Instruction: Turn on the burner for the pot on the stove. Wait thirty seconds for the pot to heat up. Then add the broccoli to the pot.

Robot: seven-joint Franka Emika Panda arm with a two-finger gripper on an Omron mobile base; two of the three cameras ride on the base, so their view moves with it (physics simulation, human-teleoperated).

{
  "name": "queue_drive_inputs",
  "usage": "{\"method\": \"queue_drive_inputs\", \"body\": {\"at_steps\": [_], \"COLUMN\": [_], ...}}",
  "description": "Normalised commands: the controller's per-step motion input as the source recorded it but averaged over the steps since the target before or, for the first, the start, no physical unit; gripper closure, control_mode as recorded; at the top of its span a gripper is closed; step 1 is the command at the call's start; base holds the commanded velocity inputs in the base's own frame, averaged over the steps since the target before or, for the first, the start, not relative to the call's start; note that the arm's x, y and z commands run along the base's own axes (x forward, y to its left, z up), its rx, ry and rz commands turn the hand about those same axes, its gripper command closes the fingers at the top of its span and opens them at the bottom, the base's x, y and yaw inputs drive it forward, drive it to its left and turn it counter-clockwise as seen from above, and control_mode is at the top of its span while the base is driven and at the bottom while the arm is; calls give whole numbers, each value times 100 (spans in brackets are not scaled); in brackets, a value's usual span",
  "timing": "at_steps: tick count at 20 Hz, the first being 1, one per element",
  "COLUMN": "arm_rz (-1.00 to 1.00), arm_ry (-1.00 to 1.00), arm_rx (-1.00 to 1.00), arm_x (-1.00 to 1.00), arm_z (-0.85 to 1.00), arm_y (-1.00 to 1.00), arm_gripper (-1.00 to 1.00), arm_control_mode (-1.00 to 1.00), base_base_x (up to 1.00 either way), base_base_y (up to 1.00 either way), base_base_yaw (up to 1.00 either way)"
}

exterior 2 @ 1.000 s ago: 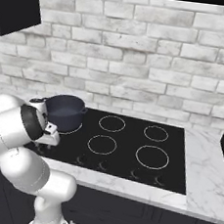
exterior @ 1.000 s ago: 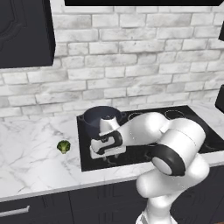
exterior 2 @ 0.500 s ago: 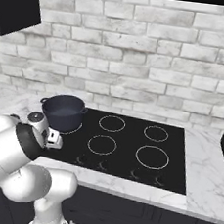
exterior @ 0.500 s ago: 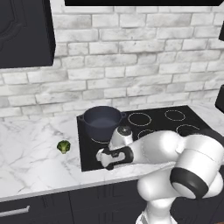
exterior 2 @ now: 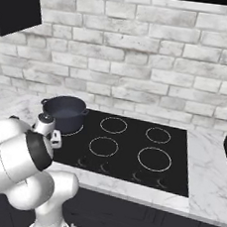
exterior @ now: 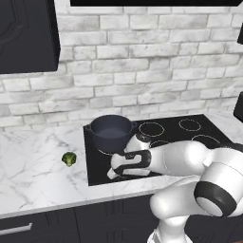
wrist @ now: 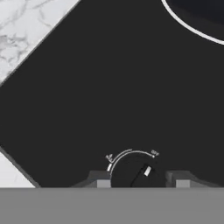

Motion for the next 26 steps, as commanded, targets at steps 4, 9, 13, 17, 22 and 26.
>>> {"method": "queue_drive_inputs", "body": {"at_steps": [4, 9, 13, 17, 22, 26], "arm_rz": [46, 48, 47, 55, 65, 80], "arm_ry": [4, -2, -34, -30, -4, 3], "arm_rx": [-5, -13, -9, 2, 19, 30], "arm_x": [-41, -30, -22, -44, -45, 1], "arm_z": [-23, -25, -9, -13, -13, 0], "arm_y": [-36, -23, -3, 0, 0, 16], "arm_gripper": [100, 100, 100, 100, 100, 100], "arm_control_mode": [-100, -100, -100, -100, -100, -100], "base_base_x": [0, 0, 0, 0, 0, 0], "base_base_y": [0, 0, 0, 0, 0, 0], "base_base_yaw": [0, 0, 0, 0, 0, 0]}}
